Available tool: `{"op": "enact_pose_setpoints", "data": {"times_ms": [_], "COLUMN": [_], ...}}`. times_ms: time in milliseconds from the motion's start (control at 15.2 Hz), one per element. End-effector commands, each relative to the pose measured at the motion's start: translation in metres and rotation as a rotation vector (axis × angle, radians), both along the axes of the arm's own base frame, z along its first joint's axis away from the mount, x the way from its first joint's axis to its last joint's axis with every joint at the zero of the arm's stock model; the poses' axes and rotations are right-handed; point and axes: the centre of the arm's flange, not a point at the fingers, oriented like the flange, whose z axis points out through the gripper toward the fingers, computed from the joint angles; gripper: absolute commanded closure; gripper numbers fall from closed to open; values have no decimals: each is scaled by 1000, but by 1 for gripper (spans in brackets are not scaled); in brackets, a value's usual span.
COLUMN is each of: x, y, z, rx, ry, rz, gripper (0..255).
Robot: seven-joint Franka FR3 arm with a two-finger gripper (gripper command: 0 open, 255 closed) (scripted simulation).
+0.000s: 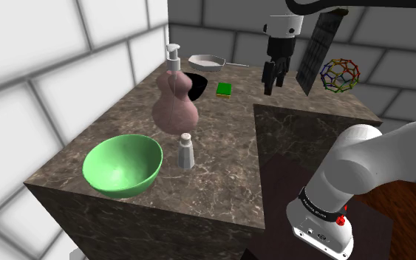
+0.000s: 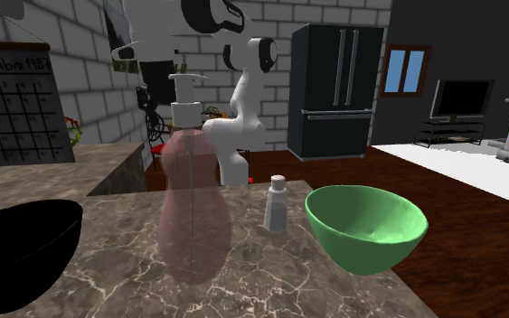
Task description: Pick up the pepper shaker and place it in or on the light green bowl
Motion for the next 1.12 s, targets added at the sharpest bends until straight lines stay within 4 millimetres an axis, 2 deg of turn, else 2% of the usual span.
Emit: {"op": "enact_pose_setpoints", "data": {"times_ms": [0,1056], "x": [0,20], "y": [0,196], "z": [0,-39], "rx": [0,55], "ry": [0,-130], "rz": [0,96], "gripper": [0,0]}}
